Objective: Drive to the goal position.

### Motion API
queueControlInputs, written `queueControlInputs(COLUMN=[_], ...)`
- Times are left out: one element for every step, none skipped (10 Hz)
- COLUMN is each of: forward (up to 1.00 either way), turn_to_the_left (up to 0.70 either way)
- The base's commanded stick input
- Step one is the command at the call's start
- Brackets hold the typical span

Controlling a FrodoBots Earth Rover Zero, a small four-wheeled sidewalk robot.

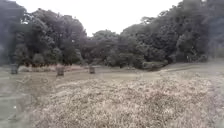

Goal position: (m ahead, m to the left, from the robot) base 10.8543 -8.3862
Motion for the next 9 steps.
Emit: queueControlInputs(forward=[0.45,0.45,0.45,0.45,0.45,0.45,0.45,0.00,0.00], turn_to_the_left=[0.00,0.00,0.00,0.00,0.00,0.00,0.00,0.00,0.00])
